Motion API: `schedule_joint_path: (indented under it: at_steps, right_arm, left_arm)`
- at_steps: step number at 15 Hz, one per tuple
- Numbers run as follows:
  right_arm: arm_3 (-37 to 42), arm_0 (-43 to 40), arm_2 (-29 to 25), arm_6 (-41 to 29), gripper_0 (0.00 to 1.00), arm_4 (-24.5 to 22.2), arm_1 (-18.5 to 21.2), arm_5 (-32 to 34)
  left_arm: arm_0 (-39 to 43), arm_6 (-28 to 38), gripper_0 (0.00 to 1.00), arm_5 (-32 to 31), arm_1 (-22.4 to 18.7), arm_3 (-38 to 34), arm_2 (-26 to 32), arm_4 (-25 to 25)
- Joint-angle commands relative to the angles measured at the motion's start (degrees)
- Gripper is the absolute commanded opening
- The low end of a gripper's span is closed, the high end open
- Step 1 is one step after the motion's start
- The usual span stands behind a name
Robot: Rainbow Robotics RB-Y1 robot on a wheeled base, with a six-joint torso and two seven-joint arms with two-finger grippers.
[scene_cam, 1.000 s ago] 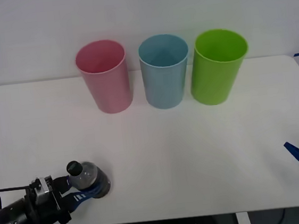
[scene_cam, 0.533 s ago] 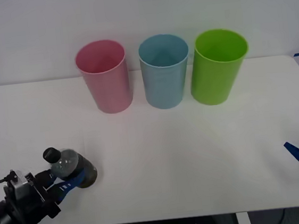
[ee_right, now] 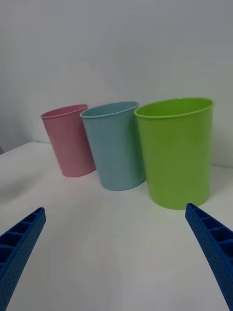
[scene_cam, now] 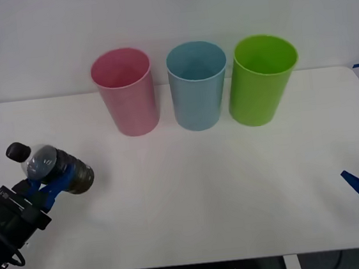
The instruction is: Grasp the object on the table and drop it into the matching bin: aluminum can to the light blue bin, PET bottle to the pink bin.
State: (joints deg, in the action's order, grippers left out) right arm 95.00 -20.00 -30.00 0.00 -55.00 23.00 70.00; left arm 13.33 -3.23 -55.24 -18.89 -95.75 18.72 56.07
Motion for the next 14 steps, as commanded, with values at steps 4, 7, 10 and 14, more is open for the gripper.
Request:
schedule_joint_path:
  at_steps: [4,7,10,14]
  right_arm:
    - [0.0,0.0,0.0,0.0,1.00,0.0,0.0,0.0]
    - [0.0,0.0,0.0,0.0,1.00,0.0,0.0,0.0]
    - [0.0,0.0,0.0,0.0,1.00,0.0,0.0,0.0]
    - [0.0,0.0,0.0,0.0,1.00,0.0,0.0,0.0]
  left_arm:
    - [-6.4,6.2,0.00,1.1,-2.8,-0.2,2.9,0.1]
    - [-11.0,12.3,0.00,1.2,-7.6,-0.2,3.3,1.1]
    - [-15.4,18.0,0.00,1.5,-10.9,-0.2,4.2,3.3]
    - [-19.6,19.1,0.00,4.9,-11.0,-0.1,3.2,6.7]
